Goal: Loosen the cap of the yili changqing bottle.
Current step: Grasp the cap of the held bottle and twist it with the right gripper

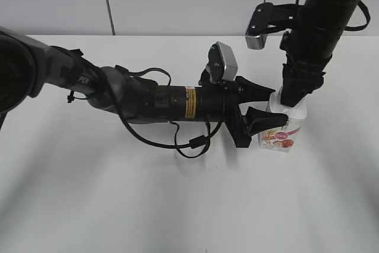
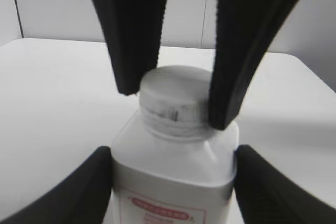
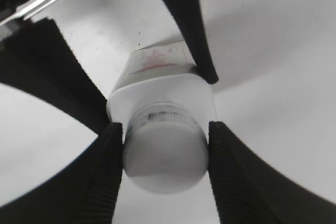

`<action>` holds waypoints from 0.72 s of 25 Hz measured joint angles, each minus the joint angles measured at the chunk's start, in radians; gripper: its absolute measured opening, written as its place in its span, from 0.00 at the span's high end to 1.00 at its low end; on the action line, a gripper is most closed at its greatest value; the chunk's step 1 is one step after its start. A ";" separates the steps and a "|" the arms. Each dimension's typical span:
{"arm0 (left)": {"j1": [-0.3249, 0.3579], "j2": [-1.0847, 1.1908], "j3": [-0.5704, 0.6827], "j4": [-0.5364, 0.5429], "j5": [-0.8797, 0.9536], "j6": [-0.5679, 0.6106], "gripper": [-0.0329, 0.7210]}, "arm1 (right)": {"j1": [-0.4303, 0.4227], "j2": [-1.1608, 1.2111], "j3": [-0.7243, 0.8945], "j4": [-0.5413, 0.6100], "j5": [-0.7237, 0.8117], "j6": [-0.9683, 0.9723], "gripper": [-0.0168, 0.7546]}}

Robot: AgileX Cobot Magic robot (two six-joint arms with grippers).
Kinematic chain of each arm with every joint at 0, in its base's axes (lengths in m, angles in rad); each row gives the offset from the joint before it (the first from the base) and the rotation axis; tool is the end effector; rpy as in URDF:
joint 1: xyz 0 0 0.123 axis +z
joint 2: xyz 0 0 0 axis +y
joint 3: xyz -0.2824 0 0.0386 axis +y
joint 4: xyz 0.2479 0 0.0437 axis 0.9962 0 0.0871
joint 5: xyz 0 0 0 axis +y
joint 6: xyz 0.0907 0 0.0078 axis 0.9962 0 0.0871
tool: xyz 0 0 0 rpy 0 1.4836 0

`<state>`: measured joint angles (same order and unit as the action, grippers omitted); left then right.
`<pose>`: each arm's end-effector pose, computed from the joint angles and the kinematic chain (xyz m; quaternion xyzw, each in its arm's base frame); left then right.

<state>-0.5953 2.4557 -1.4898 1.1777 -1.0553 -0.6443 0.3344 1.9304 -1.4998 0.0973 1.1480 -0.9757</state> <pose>0.3498 -0.3252 0.0776 0.5330 0.5471 -0.4520 0.4607 0.3622 0.1344 0.2196 -0.5936 0.8025 0.0303 0.0518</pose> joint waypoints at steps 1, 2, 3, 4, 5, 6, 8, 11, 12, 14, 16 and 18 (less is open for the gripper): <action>0.000 0.000 0.000 0.000 0.000 0.000 0.38 | 0.000 0.000 0.000 0.002 -0.002 -0.069 0.47; 0.000 0.000 0.000 0.000 0.001 -0.002 0.38 | 0.000 0.000 0.000 0.005 -0.006 -0.135 0.47; 0.000 0.000 0.000 -0.001 0.001 -0.002 0.38 | 0.000 0.000 0.000 0.006 -0.008 -0.180 0.47; 0.000 0.000 0.000 -0.001 0.001 -0.002 0.38 | 0.000 0.000 0.000 0.007 -0.009 -0.205 0.47; 0.000 0.000 0.000 -0.001 0.001 -0.003 0.38 | 0.000 0.000 0.000 0.008 -0.010 -0.222 0.47; 0.000 0.000 0.000 -0.002 0.001 -0.003 0.38 | 0.000 0.000 0.000 0.008 -0.010 -0.233 0.47; 0.000 0.000 0.000 -0.002 0.002 -0.003 0.38 | 0.000 0.000 0.000 0.008 -0.011 -0.239 0.47; 0.000 0.000 0.000 -0.002 0.002 -0.004 0.38 | 0.000 0.000 0.000 0.011 -0.011 -0.214 0.47; 0.000 0.000 0.000 -0.002 0.002 -0.004 0.38 | 0.000 0.000 0.000 0.015 -0.011 -0.190 0.46; 0.000 0.000 0.000 -0.002 0.002 -0.005 0.38 | 0.000 0.000 0.000 0.020 -0.023 -0.146 0.38; 0.000 0.000 0.000 -0.001 0.002 -0.005 0.38 | 0.000 0.000 0.000 0.026 -0.040 -0.113 0.24; 0.000 0.000 0.000 -0.001 0.002 -0.003 0.38 | 0.000 0.000 0.000 0.031 -0.044 -0.095 0.18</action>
<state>-0.5949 2.4557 -1.4898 1.1767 -1.0535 -0.6478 0.3344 1.9304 -1.4998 0.1284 1.1042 -1.0709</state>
